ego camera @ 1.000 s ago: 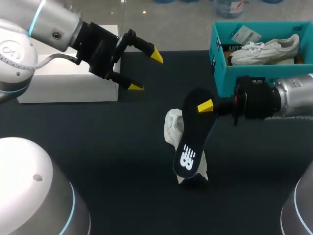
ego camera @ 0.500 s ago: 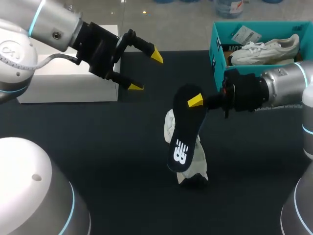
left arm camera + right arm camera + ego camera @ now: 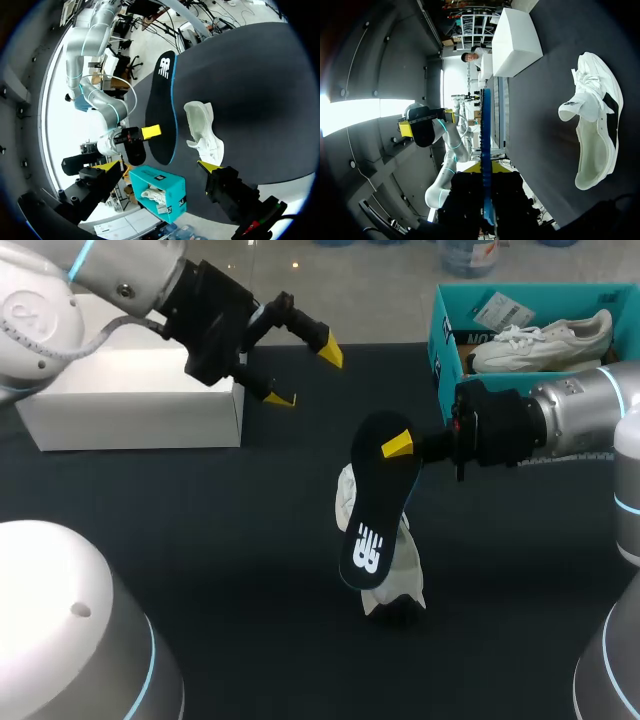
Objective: Take the shoe out of the shoebox, open the shoe tongue, remove and reinsert the insole, then place the shoe into the shoebox
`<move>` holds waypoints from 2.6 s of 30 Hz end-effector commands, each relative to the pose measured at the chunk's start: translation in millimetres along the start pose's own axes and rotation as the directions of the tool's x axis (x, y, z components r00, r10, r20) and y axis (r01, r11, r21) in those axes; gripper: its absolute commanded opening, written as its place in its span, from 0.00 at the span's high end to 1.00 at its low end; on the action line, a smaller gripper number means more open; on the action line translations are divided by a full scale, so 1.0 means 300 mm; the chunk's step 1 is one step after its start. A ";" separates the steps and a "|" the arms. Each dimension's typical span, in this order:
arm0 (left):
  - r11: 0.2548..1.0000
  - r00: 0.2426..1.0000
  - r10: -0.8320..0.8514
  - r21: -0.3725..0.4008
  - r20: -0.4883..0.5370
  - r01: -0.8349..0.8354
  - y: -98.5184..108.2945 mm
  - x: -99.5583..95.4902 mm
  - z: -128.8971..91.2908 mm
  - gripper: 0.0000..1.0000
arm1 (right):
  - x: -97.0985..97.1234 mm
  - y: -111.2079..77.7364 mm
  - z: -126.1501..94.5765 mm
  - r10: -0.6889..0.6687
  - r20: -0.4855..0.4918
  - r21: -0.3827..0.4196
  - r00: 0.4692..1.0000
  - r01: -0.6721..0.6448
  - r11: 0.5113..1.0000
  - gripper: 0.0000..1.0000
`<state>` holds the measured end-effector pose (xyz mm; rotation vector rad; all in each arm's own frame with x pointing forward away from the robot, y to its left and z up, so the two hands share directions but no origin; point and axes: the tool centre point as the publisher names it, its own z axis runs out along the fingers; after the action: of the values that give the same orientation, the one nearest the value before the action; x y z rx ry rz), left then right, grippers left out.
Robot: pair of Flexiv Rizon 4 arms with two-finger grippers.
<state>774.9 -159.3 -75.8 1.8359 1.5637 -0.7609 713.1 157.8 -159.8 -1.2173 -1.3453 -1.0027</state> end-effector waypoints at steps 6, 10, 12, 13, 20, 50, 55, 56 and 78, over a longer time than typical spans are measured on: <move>0.976 0.953 0.165 0.183 -0.254 -0.121 0.097 -0.067 0.007 0.00 | 0.001 -0.003 0.001 0.002 0.003 -0.001 1.000 -0.002 1.000 1.00; 0.985 0.944 0.144 0.135 -0.297 -0.107 0.101 -0.086 0.011 0.00 | 0.001 -0.003 0.001 0.002 0.003 -0.001 1.000 -0.002 1.000 1.00; 0.991 0.940 0.117 0.101 -0.322 -0.089 0.095 -0.091 0.013 0.00 | 0.001 -0.003 0.001 0.002 0.003 -0.001 1.000 -0.002 1.000 1.00; 0.994 0.940 0.099 0.081 -0.326 -0.077 0.091 -0.093 0.016 0.00 | 0.001 -0.003 0.001 0.002 0.003 -0.001 1.000 -0.002 1.000 1.00; 0.998 0.933 0.068 0.026 -0.352 -0.063 0.034 -0.080 0.029 0.00 | 0.001 -0.003 0.001 0.002 0.003 -0.001 1.000 -0.002 1.000 1.00; 1.000 0.945 0.027 -0.006 -0.325 -0.031 -0.020 -0.112 0.033 0.00 | 0.001 -0.003 0.001 0.002 0.003 -0.001 1.000 -0.002 1.000 1.00; 1.000 0.945 0.027 -0.006 -0.325 -0.031 -0.020 -0.112 0.033 0.00 | 0.001 -0.003 0.001 0.002 0.003 -0.001 1.000 -0.002 1.000 1.00; 1.000 0.945 0.027 -0.006 -0.325 -0.031 -0.020 -0.112 0.033 0.00 | 0.001 -0.003 0.001 0.002 0.003 -0.001 1.000 -0.002 1.000 1.00; 1.000 0.985 -0.010 -0.013 -0.172 0.008 -0.026 -0.092 -0.006 0.00 | 0.001 -0.003 0.001 0.002 0.003 -0.001 1.000 -0.002 1.000 1.00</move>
<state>765.0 -191.3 -46.2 1.9986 1.7386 -0.5142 713.3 157.9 -159.8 -1.2172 -1.3446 -1.0033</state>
